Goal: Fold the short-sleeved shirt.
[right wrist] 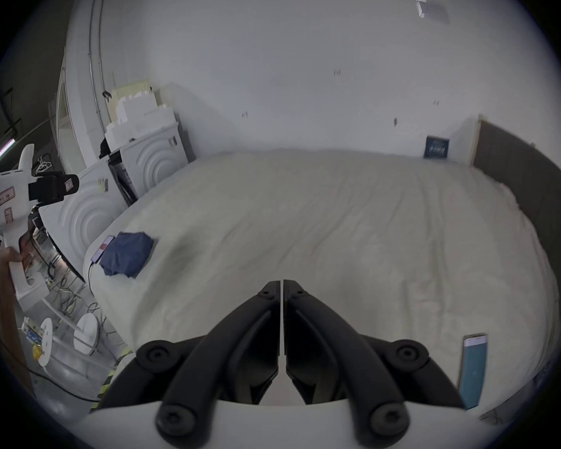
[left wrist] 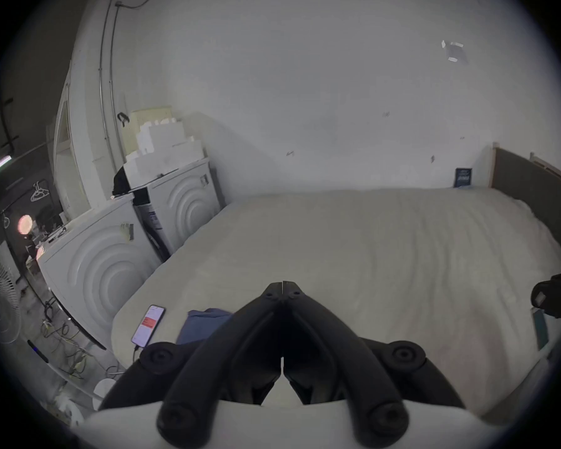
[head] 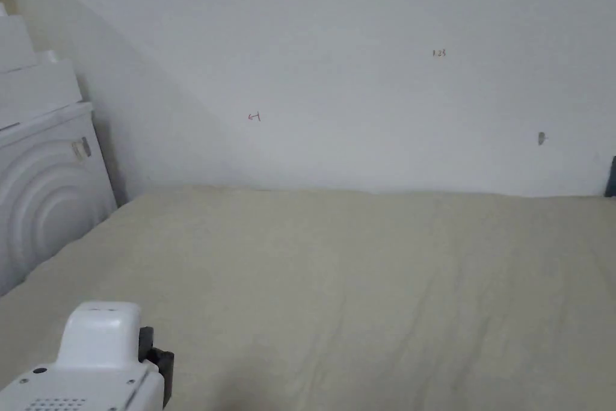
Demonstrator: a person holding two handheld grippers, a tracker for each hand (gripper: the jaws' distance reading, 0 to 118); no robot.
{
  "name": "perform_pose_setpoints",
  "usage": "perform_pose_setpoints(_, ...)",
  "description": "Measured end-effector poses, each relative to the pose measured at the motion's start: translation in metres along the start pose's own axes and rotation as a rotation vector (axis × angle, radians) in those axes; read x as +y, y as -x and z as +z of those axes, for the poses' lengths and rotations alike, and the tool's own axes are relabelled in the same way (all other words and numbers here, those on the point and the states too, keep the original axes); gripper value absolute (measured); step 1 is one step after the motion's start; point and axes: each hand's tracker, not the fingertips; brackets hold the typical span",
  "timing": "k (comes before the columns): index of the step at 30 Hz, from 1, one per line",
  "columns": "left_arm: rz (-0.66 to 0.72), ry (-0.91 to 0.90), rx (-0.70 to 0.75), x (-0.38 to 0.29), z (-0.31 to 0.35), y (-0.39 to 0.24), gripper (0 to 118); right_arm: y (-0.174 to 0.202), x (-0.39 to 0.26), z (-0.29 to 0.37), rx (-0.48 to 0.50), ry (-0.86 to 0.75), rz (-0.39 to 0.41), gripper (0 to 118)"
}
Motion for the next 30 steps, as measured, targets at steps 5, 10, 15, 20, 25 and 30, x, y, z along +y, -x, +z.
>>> perform_pose_setpoints(5,-0.02,-0.14,-0.002,0.02,0.057,-0.056,0,-0.023,0.01,0.04,-0.049,-0.106,0.019,6)
perform_pose_setpoints(10,0.0,-0.22,-0.11,0.035,0.102,-0.101,0,-0.029,0.025,0.08,-0.123,-0.234,0.038,6)
perform_pose_setpoints(15,0.014,-0.241,-0.18,0.035,0.14,-0.138,0,-0.026,0.025,0.112,-0.144,-0.344,-0.005,6)
perform_pose_setpoints(20,-0.051,-0.279,-0.176,0.032,0.166,-0.159,0,-0.011,0.025,0.142,-0.189,-0.415,0.067,6)
perform_pose_setpoints(25,0.024,-0.302,-0.175,0.029,0.181,-0.154,8,-0.004,0.029,0.166,-0.193,-0.492,0.054,7)
perform_pose_setpoints(30,0.05,-0.294,-0.175,0.03,0.19,-0.142,118,-0.001,0.031,0.184,-0.202,-0.541,0.059,71)
